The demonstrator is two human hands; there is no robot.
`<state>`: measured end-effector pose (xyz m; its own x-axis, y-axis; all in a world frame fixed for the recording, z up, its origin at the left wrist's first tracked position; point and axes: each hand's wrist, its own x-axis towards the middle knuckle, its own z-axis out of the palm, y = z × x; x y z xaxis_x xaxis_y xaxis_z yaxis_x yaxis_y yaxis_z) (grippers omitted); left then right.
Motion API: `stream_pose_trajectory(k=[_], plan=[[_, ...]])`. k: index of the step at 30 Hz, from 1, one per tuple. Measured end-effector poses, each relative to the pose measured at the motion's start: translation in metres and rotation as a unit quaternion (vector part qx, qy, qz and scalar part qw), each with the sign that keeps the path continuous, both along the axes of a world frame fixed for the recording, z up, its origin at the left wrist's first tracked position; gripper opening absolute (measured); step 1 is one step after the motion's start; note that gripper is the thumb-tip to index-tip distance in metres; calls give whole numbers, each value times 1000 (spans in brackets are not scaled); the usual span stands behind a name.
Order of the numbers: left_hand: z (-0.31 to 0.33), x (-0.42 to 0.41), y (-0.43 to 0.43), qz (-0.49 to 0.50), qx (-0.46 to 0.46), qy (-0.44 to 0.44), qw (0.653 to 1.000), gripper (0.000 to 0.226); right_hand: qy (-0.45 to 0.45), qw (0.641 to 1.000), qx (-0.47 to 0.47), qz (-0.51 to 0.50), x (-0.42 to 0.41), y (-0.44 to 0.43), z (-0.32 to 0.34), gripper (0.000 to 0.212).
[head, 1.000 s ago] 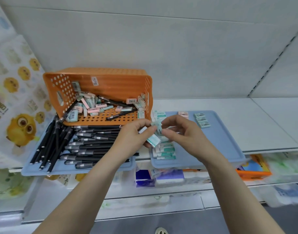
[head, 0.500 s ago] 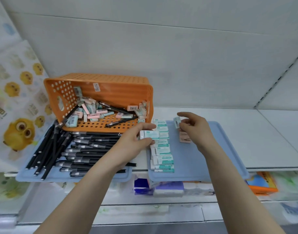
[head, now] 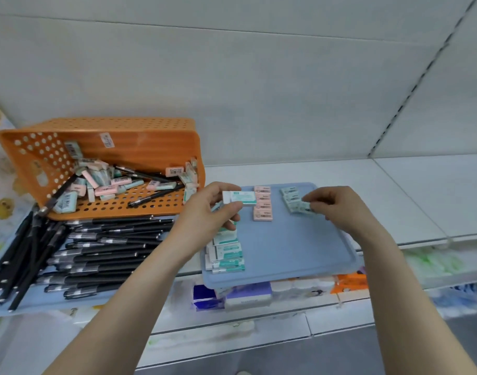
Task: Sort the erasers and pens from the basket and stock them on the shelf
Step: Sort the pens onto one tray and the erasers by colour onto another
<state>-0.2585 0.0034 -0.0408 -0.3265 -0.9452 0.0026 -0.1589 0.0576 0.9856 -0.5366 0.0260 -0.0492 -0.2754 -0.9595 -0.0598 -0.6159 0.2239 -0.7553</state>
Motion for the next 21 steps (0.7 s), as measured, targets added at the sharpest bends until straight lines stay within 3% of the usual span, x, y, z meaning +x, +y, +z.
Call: stream_pose_trajectory(k=[2,5,9,16,18,21], plan=[[0,-9,0,5,-5,1,1000,22,59,997,44,30,-1,2,-4,20],[0,-18,2,5,-8,-5,1000,22,133,990,37,33,7,1,-12,9],[-1,-20,3,14,-6,-17,1000,23,166,984,36,52,10,-1,-21,21],[-3,-15,3,36,-9,-18,999,24,197,978,-25,61,18,-7,-14,21],[-4,-13,4,30,-4,-18,999,26,139,985,-81,57,32,-9,-6,6],[-4,-11,4,19,-6,-22,1000,28,-150,981,-74,95,65,-7,10,7]])
